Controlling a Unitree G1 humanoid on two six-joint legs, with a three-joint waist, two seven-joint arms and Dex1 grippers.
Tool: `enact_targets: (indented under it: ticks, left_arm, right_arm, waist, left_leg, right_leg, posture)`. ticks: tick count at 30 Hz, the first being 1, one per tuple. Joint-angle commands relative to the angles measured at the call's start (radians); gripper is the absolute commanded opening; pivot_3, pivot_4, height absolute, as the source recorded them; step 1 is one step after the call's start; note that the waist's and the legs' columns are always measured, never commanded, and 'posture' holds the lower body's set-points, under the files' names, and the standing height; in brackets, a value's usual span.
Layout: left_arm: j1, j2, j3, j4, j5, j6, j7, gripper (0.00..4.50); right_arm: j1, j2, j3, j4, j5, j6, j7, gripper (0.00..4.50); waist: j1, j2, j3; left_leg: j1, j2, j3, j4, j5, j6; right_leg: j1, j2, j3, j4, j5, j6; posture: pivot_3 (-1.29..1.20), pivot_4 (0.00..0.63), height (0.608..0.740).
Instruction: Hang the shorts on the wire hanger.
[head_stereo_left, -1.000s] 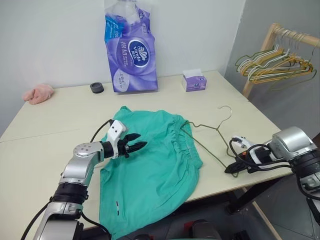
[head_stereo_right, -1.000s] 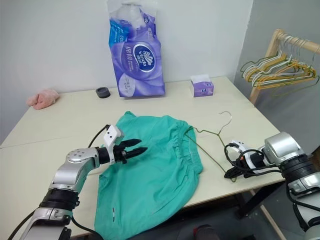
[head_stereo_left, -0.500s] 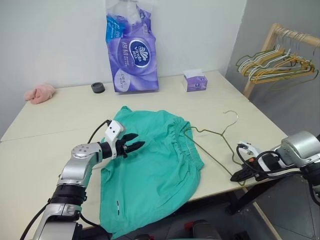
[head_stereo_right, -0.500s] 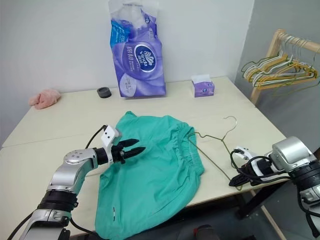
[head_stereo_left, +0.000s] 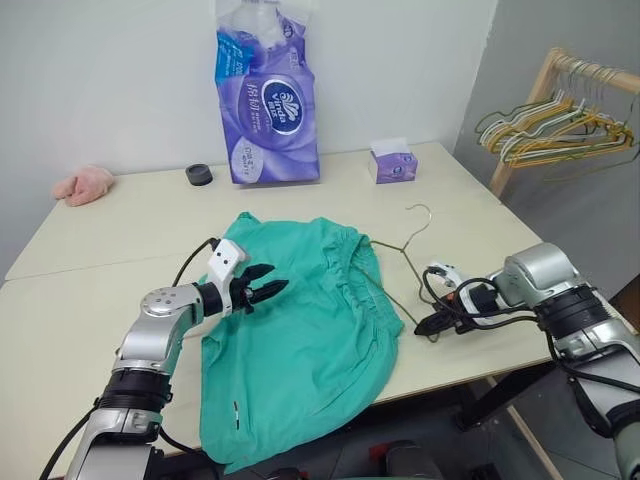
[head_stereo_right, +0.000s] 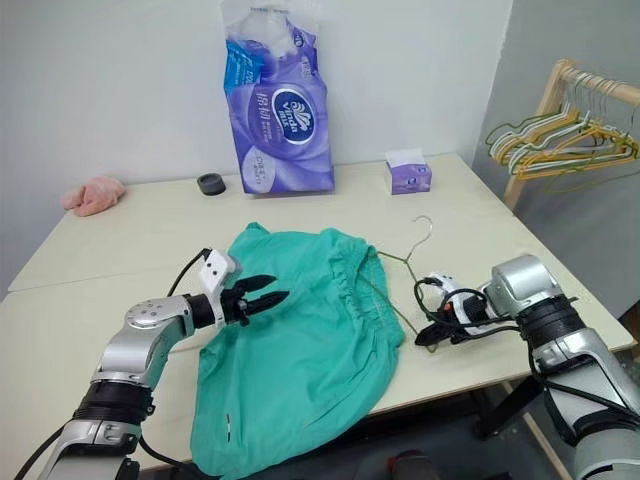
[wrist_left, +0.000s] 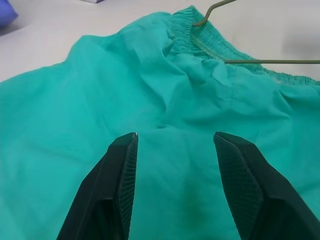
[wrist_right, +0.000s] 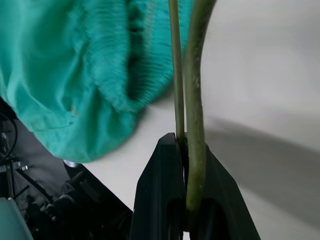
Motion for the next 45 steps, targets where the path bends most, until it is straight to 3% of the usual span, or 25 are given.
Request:
enact_targets:
  ticks: [1, 8, 13, 17, 21, 30, 38, 44, 45]
  left_arm:
    - [-0.036, 0.006, 0.057, -0.012, -0.024, -0.009, 0.033, 2.53]
    - [-0.087, -0.005, 0.133, -0.012, -0.096, 0.052, 0.065, 2.53]
    - [-0.119, 0.007, 0.174, -0.030, -0.142, 0.096, 0.070, 2.53]
    - [-0.228, 0.177, 0.218, -0.079, -0.200, 0.148, -0.066, 3.39]
    - [-0.294, 0.298, 0.137, -0.033, -0.141, 0.095, -0.197, 4.46]
    - [-0.393, 0.360, -0.075, 0.089, 0.062, -0.182, -0.432, 4.46]
    - [-0.432, 0.278, -0.181, 0.197, 0.161, -0.360, -0.483, 4.46]
    - [-0.384, 0.220, -0.212, 0.170, 0.170, -0.378, -0.501, 4.46]
    - [-0.382, 0.208, -0.211, 0.175, 0.173, -0.381, -0.490, 4.28]
  right_arm:
    - [-0.042, 0.020, -0.074, -0.080, 0.043, -0.058, 0.028, 0.00]
    - [0.035, 0.066, 0.010, -0.254, -0.118, -0.374, -0.077, 0.00]
    - [0.070, 0.114, -0.001, -0.278, -0.207, -0.525, -0.157, 0.00]
    - [0.094, 0.102, 0.032, -0.294, -0.319, -0.699, -0.194, 0.00]
    - [0.093, 0.084, 0.061, -0.270, -0.400, -0.814, -0.179, 0.00]
    - [0.091, 0.070, 0.094, -0.286, -0.527, -0.960, -0.135, 0.00]
    - [0.102, 0.048, 0.109, -0.335, -0.618, -1.037, -0.093, 0.00]
    - [0.114, 0.051, 0.100, -0.360, -0.638, -1.034, -0.076, 0.00]
    - [0.116, 0.051, 0.100, -0.367, -0.641, -1.034, -0.074, 0.00]
  waist:
    - [0.000, 0.000, 0.000]
    - [-0.002, 0.000, 0.000]
    - [-0.003, 0.000, 0.000]
    - [-0.008, -0.002, 0.001]
    - [-0.015, 0.000, 0.000]
    - [-0.015, 0.003, 0.000]
    - [-0.021, 0.003, 0.001]
    - [-0.033, 0.003, 0.001]
    - [-0.033, 0.003, 0.001]
  left_leg:
    - [0.000, 0.000, 0.000, 0.000, 0.000, 0.000]
    - [0.000, 0.000, 0.000, 0.000, 0.000, 0.000]
    - [0.000, 0.000, 0.000, 0.000, 0.001, -0.001]
    - [-0.002, 0.001, -0.001, 0.000, 0.001, -0.001]
    - [-0.007, 0.001, 0.000, -0.001, 0.003, -0.005]
    - [-0.004, 0.002, 0.000, -0.001, 0.003, -0.005]
    - [-0.005, 0.002, 0.000, -0.001, 0.003, -0.005]
    - [-0.006, 0.002, 0.000, -0.001, 0.003, -0.005]
    - [-0.006, 0.002, 0.000, -0.001, 0.003, -0.005]
  right_leg:
    - [0.000, 0.000, 0.000, 0.000, 0.000, 0.000]
    - [0.000, 0.000, 0.000, 0.000, 0.000, 0.000]
    - [-0.001, 0.000, 0.000, 0.000, 0.000, 0.000]
    - [-0.003, 0.001, 0.000, 0.001, 0.000, 0.000]
    - [-0.009, 0.002, 0.001, 0.001, 0.000, 0.000]
    - [-0.005, 0.004, 0.000, 0.001, 0.000, 0.000]
    - [-0.006, 0.004, 0.000, 0.001, 0.000, 0.000]
    - [-0.007, 0.004, 0.000, 0.001, 0.000, 0.000]
    - [-0.007, 0.004, 0.000, 0.001, 0.000, 0.000]
  posture:
    - [-0.13, 0.000, 0.740]
    - [-0.14, 0.000, 0.740]
    - [-0.14, 0.000, 0.740]
    - [-0.14, 0.000, 0.740]
    - [-0.14, 0.000, 0.740]
    - [-0.15, 0.000, 0.740]
    - [-0.17, 0.000, 0.740]
    - [-0.17, 0.000, 0.740]
    - [-0.18, 0.000, 0.740]
